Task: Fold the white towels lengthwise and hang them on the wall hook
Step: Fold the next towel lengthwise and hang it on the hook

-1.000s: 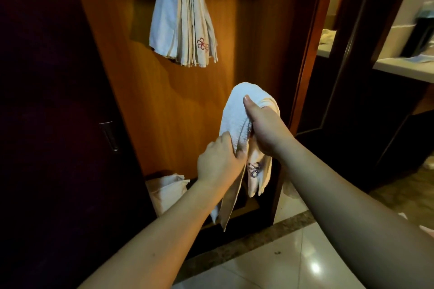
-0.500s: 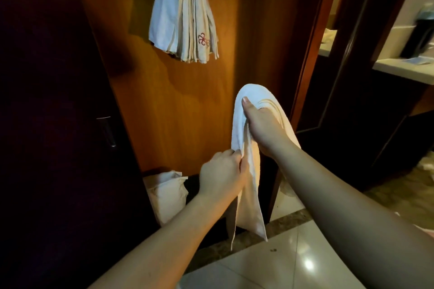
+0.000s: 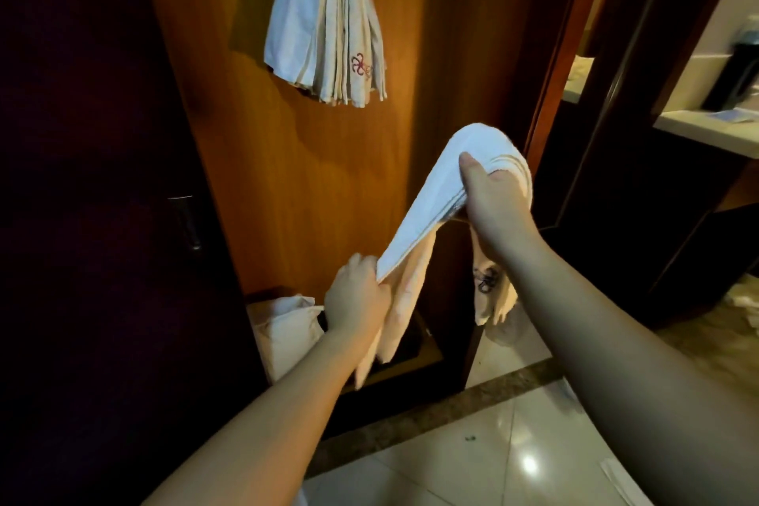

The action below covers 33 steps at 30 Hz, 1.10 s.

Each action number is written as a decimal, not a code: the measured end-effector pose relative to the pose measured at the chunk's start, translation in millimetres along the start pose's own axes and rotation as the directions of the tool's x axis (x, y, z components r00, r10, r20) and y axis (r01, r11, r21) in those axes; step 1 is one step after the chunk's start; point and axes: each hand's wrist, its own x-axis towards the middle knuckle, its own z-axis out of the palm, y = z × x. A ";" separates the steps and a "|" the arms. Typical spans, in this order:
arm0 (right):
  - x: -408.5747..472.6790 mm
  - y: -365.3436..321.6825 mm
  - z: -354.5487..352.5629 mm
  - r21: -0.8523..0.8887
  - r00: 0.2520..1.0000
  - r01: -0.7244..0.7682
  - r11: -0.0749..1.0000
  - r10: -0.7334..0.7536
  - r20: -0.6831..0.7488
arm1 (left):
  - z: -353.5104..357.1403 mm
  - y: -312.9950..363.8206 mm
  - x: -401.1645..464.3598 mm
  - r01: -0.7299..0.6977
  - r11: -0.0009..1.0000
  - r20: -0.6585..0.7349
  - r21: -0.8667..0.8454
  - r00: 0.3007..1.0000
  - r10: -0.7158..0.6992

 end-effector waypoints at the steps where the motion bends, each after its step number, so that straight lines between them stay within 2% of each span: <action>1: 4.1 0.5 -4.7 0.023 0.999 -0.008 1.000 0.009 -0.042 | 0.8 -11.4 1.3 0.017 0.998 0.006 0.060 1.000 -0.017; 7: 28.6 16.0 -25.8 0.138 0.970 -0.093 0.986 0.121 -0.211 | -7.9 -72.0 8.2 0.131 0.977 -0.034 0.168 0.991 -0.127; 10: 38.2 31.6 -30.0 0.325 0.951 -0.143 0.935 0.221 -0.215 | -20.8 -91.2 9.2 0.107 0.981 -0.080 0.164 0.992 -0.095; 12: 43.6 38.6 -33.0 0.393 0.939 -0.158 0.906 0.260 -0.223 | -30.9 -104.9 14.9 0.118 0.978 -0.076 0.175 0.991 -0.106; 14: 50.6 41.2 -36.9 0.459 0.930 -0.151 0.876 0.283 -0.236 | -46.2 -108.3 15.8 0.063 0.986 -0.120 0.157 0.992 -0.044; 15: 53.8 41.1 -39.1 0.492 0.929 -0.144 0.859 0.288 -0.232 | -57.2 -113.8 17.7 0.041 0.996 -0.134 0.078 0.991 -0.030; 16: 56.7 40.3 -41.5 0.520 0.930 -0.134 0.844 0.288 -0.227 | -69.9 -105.0 12.2 0.022 0.996 -0.146 -0.091 0.989 -0.035; 17: 59.0 38.8 -43.4 0.550 0.932 -0.122 0.826 0.286 -0.223 | -80.7 -112.4 15.6 0.009 0.956 -0.162 -0.294 0.985 -0.059; 19: 60.9 34.7 -44.6 0.623 0.937 -0.102 0.775 0.285 -0.201 | -69.2 -192.8 60.9 0.032 0.837 -0.185 -0.546 0.970 -0.157; 20: 61.1 32.9 -43.3 0.657 0.939 -0.096 0.748 0.287 -0.189 | -45.1 -230.8 74.2 0.099 0.796 -0.122 -0.598 0.969 -0.213; 21: 61.7 31.7 -41.3 0.691 0.939 -0.092 0.717 0.293 -0.179 | -14.3 -297.2 98.0 0.122 0.740 -0.094 -0.661 0.965 -0.243; 22: 61.7 31.4 -37.3 0.723 0.938 -0.098 0.684 0.306 -0.163 | 2.1 -335.3 111.7 0.125 0.707 -0.044 -0.696 0.975 -0.216; 23: 62.3 31.5 -33.9 0.746 0.936 -0.106 0.657 0.319 -0.148 | 1.0 -339.8 109.5 0.132 0.713 0.009 -0.688 0.985 -0.174; 24: 62.7 32.0 -31.1 0.760 0.934 -0.117 0.640 0.331 -0.134 | -10.7 -302.0 85.2 0.205 0.700 0.070 -0.684 0.974 -0.216; 25: 62.7 33.7 -27.6 0.769 0.929 -0.135 0.624 0.349 -0.120 | -53.6 -243.1 54.5 0.219 0.654 0.101 -0.724 0.972 -0.214; 26: 62.9 36.0 -26.0 0.773 0.922 -0.152 0.616 0.371 -0.114 | -89.7 -159.8 20.7 0.193 0.655 0.109 -0.731 0.980 -0.167; 27: 63.2 39.9 -24.4 0.770 0.915 -0.170 0.615 0.388 -0.108 | -99.3 -142.2 9.0 0.163 0.617 0.108 -0.770 0.986 -0.126; 30: 66.1 54.3 -24.7 0.745 0.903 -0.210 0.634 0.418 -0.101 | -120.0 -117.3 0.4 0.150 0.544 0.090 -0.826 0.987 -0.136; 31: 67.0 58.1 -24.8 0.742 0.900 -0.220 0.633 0.426 -0.097 | -124.3 -124.2 1.7 0.119 0.528 0.054 -0.841 0.989 -0.137; 33: 68.2 62.4 -24.6 0.742 0.897 -0.230 0.629 0.432 -0.088 | -128.6 -127.4 0.2 0.115 0.537 0.068 -0.836 0.992 -0.107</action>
